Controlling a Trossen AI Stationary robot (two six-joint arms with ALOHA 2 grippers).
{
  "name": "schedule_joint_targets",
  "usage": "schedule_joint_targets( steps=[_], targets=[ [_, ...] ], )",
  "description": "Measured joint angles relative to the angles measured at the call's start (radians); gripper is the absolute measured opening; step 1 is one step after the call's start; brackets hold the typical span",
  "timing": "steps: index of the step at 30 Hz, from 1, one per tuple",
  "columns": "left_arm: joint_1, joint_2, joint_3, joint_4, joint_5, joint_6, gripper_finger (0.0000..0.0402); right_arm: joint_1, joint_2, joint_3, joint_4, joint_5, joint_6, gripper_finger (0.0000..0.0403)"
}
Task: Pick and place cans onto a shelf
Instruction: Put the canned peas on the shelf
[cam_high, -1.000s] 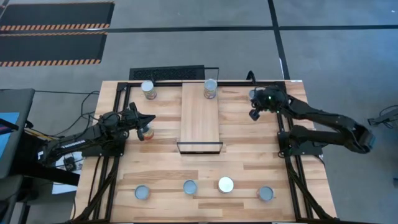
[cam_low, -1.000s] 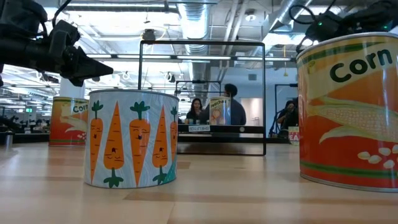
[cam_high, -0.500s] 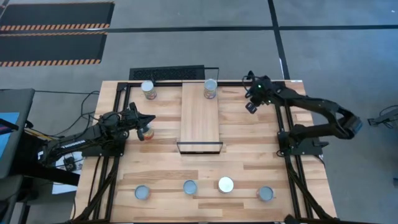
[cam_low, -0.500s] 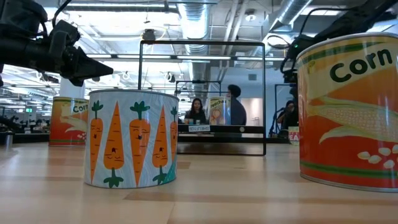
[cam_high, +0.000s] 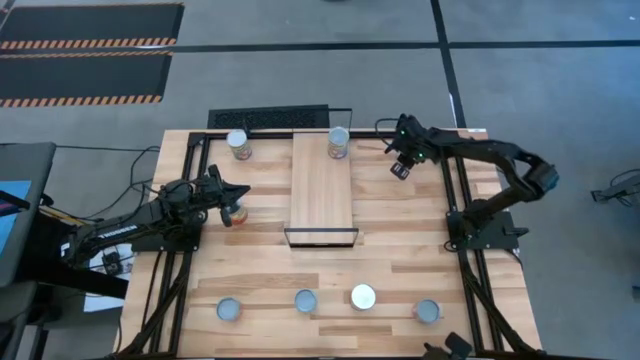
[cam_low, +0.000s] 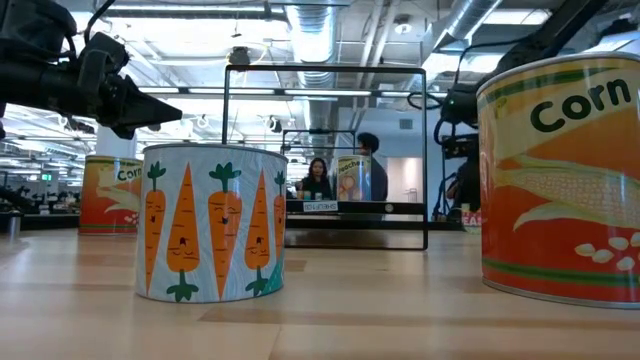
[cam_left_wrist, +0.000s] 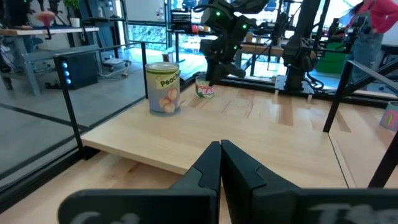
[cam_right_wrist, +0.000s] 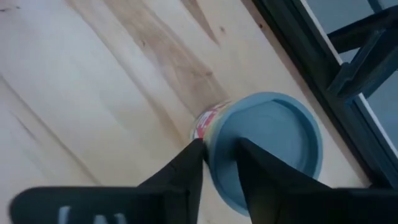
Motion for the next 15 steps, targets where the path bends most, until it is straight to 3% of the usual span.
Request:
schedule_joint_targets(
  steps=[8,15],
  targets=[
    [0.000,0.000,0.000,0.000,0.000,0.000,0.0000,0.025,0.010,0.071,-0.131,-0.013,-0.003,0.0015],
    [0.000,0.000,0.000,0.000,0.000,0.000,0.0000,0.161,-0.064,0.193,-0.317,-0.034,0.086,0.0016]
  ],
)
